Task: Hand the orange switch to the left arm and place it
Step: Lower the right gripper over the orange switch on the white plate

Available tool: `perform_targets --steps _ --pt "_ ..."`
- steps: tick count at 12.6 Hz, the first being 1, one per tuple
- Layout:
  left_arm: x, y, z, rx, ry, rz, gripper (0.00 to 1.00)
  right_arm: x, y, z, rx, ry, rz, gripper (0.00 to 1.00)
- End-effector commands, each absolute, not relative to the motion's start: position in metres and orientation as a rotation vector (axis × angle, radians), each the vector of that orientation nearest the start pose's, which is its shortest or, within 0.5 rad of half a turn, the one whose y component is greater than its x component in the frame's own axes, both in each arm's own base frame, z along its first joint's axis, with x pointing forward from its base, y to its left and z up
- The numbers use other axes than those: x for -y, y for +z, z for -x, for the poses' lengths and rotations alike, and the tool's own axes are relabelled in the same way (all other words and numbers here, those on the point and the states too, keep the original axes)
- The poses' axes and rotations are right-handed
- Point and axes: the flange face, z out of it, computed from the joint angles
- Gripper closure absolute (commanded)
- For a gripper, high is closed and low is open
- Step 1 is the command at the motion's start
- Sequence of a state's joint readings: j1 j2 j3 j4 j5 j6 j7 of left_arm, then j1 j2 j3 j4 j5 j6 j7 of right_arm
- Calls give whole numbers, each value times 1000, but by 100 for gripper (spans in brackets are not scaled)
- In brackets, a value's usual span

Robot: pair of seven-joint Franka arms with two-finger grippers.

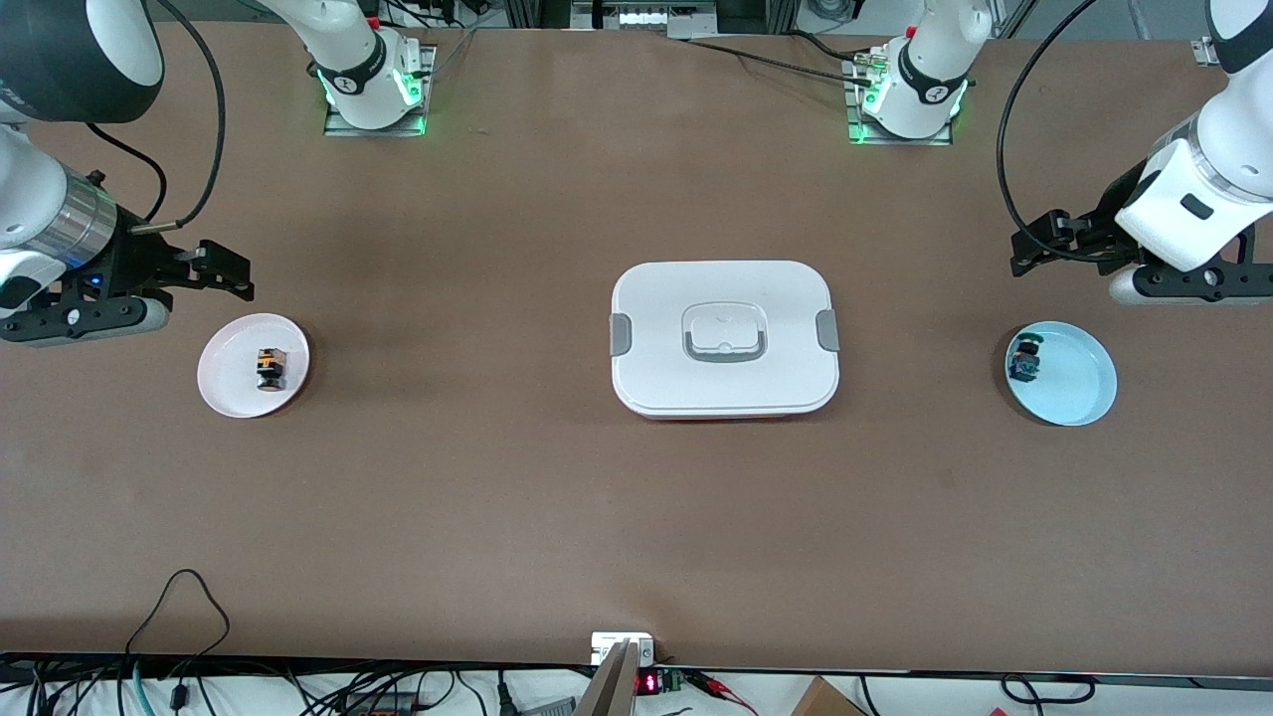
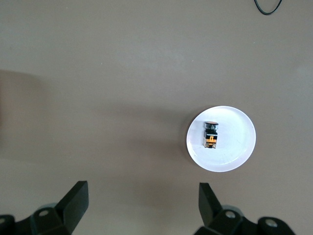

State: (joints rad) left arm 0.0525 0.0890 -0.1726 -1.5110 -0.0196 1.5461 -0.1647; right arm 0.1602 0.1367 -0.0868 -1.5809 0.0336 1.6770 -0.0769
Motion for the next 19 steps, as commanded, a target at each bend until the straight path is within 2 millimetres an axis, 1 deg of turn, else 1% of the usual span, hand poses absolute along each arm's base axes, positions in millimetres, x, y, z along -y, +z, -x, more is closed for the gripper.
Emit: perform_targets --steps 1,5,6,7,8,9,10,11,12,13,14,15,16,17,18,19 --pt "56 609 -572 65 85 3159 0 -52 557 -596 236 56 3100 0" --pt "55 608 -572 65 87 3159 0 -52 556 -597 277 51 3107 0" --pt "55 608 -572 65 87 3159 0 -51 549 -595 387 83 3094 0" --pt "55 608 -572 68 87 3159 0 -45 540 -593 576 114 3057 0" --pt "55 609 -572 65 85 3159 0 -32 533 -592 755 135 3008 0" --pt "55 608 -572 65 87 3159 0 -22 523 -591 1000 153 2925 0" --pt "55 608 -572 68 90 3159 0 -10 511 -592 1178 175 2850 0" --pt "54 608 -572 70 90 3159 0 3 493 -590 1339 214 2774 0" --pt "55 608 -572 68 90 3159 0 14 474 -588 1492 219 2697 0" --pt "55 608 -572 68 90 3159 0 19 451 -587 1696 206 2577 0" --pt "55 608 -572 68 90 3159 0 34 428 -587 1813 188 2495 0" --pt "56 608 -572 65 90 3159 0 43 405 -588 1941 171 2398 0" --pt "57 608 -572 63 90 3159 0 48 386 -588 2050 158 2307 0" --pt "57 608 -572 63 90 3157 0 61 370 -586 2140 119 2249 0" --pt "57 608 -572 61 89 3157 0 65 350 -581 2203 102 2193 0" --pt "57 608 -572 63 90 3159 0 66 335 -578 2228 102 2170 0"
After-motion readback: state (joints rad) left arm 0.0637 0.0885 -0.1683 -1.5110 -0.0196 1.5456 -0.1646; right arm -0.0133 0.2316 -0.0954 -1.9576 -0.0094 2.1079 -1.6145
